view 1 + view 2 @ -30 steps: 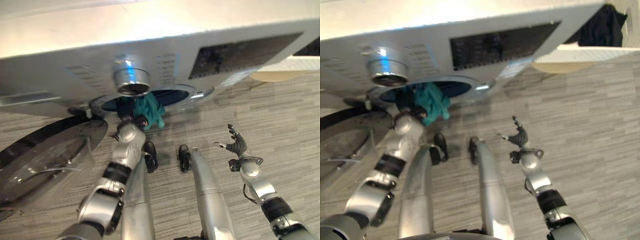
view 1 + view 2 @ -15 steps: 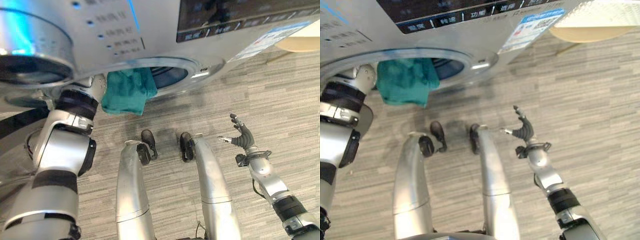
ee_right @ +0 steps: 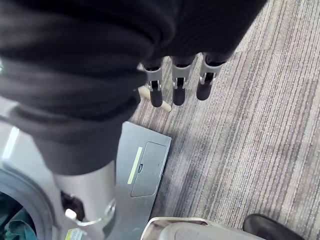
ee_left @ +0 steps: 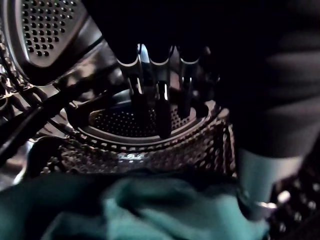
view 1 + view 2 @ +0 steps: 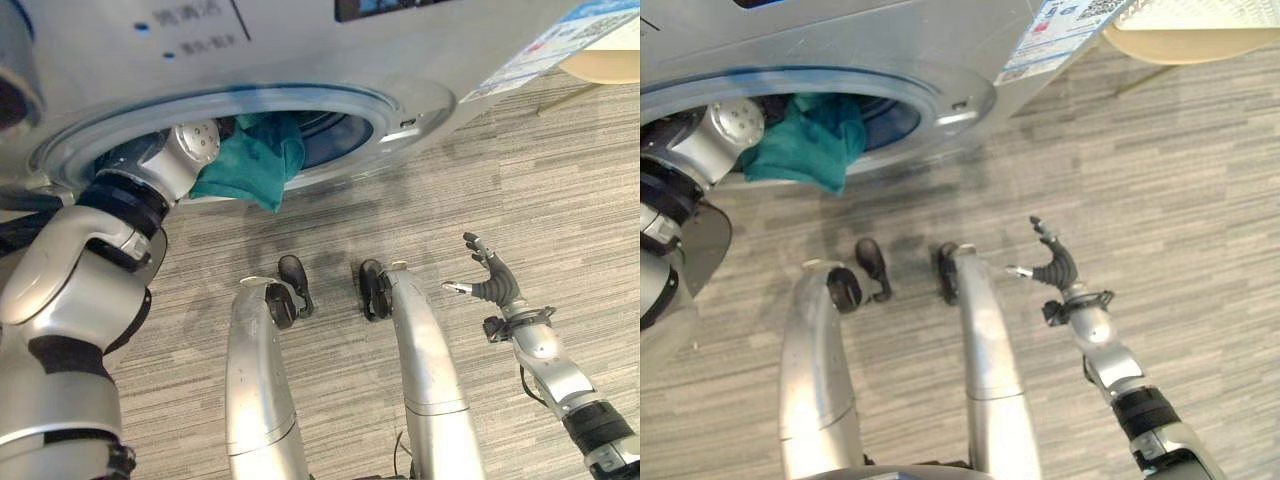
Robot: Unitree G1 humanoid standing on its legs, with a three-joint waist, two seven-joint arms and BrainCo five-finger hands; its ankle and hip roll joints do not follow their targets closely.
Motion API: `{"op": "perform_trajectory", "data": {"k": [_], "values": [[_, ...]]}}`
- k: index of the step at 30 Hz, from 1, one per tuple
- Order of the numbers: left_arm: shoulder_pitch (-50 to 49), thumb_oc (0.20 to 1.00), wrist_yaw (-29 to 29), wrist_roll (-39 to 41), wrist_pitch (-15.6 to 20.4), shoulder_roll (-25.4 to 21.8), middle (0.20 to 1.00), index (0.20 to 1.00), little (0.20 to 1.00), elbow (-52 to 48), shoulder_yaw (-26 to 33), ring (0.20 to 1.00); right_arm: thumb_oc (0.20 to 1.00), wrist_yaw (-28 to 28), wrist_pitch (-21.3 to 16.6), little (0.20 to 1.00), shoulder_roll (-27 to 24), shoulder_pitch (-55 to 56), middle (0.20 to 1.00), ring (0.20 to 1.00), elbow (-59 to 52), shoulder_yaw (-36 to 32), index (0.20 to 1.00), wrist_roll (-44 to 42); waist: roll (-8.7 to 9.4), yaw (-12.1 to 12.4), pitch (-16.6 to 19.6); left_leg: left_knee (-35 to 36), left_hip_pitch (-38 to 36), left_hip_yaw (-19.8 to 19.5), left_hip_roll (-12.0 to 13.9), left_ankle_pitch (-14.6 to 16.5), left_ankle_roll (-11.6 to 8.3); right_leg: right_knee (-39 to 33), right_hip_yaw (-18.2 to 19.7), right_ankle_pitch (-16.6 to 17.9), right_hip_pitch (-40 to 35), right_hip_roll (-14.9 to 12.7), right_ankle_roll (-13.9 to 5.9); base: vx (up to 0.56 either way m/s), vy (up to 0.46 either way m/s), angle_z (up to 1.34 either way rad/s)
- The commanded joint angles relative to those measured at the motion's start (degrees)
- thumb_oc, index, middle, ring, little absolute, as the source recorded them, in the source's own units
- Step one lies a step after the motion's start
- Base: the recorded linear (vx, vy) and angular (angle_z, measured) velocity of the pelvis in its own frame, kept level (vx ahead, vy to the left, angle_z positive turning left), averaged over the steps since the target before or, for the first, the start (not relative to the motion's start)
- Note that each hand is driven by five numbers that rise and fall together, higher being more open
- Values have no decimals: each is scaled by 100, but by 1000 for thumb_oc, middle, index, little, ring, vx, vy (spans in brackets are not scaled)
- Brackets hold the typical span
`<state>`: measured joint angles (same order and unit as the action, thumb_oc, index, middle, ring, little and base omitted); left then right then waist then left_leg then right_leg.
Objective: Grab the laundry basket,head to the washer,open it,put in the laundry and shut it.
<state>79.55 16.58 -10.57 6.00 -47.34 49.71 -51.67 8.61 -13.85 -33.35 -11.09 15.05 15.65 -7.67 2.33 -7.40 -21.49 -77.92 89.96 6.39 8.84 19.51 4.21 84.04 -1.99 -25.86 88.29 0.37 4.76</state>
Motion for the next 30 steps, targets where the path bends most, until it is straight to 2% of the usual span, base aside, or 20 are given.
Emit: {"op": "perform_trajectory", "data": {"k": [1,3,7,10,14,19,24,29,30], "values": [[133,1000,-235,-640,-40,-74,1000,1000,1000,332,169,1000,1000,-110,-164,1000,-336,489,1000,1000,-327,-152,1000,-43,-371,-194,532,-586,-134,-545,-5,816,100,-680,23,275,-312,-18,-175,0,0,0],[112,1000,-127,-770,-33,-139,1000,1000,1000,98,191,1000,1000,-132,-183,1000,-359,524,1000,1000,-370,-189,1000,-43,-375,-161,551,-521,-196,-557,-33,800,90,-728,18,282,-370,-37,-170,-25,-7,4],[-310,1000,179,-630,-42,-166,1000,1000,1000,-318,643,1000,1000,-81,-222,1000,-301,556,1000,1000,-373,-169,1000,-37,-377,-115,560,-371,-357,-555,-79,729,52,-824,5,308,-533,-75,-174,-45,-16,4],[-1138,1000,452,-582,-38,-150,1000,1000,1000,-830,1285,1000,1000,13,-219,1000,-182,550,1000,1000,-323,-139,1000,75,-360,-30,603,149,-704,-536,-121,557,-21,-1206,-1,362,-886,-149,-195,-81,4,12],[-1913,1000,321,-508,33,-130,1000,1000,1000,-1287,1634,1000,1000,63,-96,1000,-162,433,1000,1000,-213,-138,1000,158,-344,32,619,725,-1023,-480,-178,323,-73,-1719,-28,469,-1193,-191,-217,-70,3,15],[-2124,1000,199,-881,-67,4,1000,1000,1000,-1056,1585,1000,1000,138,-56,1000,-196,195,1000,1000,-80,-151,1000,261,-342,62,699,888,-1019,-525,-208,239,-75,-1899,-44,490,-1222,-164,-220,-26,1,4],[-2151,1000,165,-1572,-374,81,1000,1000,1000,-410,1375,1000,1000,216,-65,1000,-362,-26,1000,1000,-33,-255,1000,154,-296,65,690,682,-701,-614,-162,282,-58,-1758,-55,508,-972,-149,-228,6,4,-2],[-1845,1000,-12,-2662,-692,33,1000,1000,1000,336,750,1000,1000,129,-217,1000,-580,69,1000,1000,-250,-386,1000,-145,-246,-10,485,365,-383,-633,-71,356,-32,-1477,-22,524,-656,-169,-245,5,5,-2],[-1818,1000,-7,-2671,-689,49,1000,1000,1000,359,729,1000,1000,123,-216,1000,-576,77,1000,1000,-256,-404,1000,-152,-241,1,487,352,-368,-634,-72,360,-31,-1464,-21,519,-641,-171,-247,8,1,-9]]}}
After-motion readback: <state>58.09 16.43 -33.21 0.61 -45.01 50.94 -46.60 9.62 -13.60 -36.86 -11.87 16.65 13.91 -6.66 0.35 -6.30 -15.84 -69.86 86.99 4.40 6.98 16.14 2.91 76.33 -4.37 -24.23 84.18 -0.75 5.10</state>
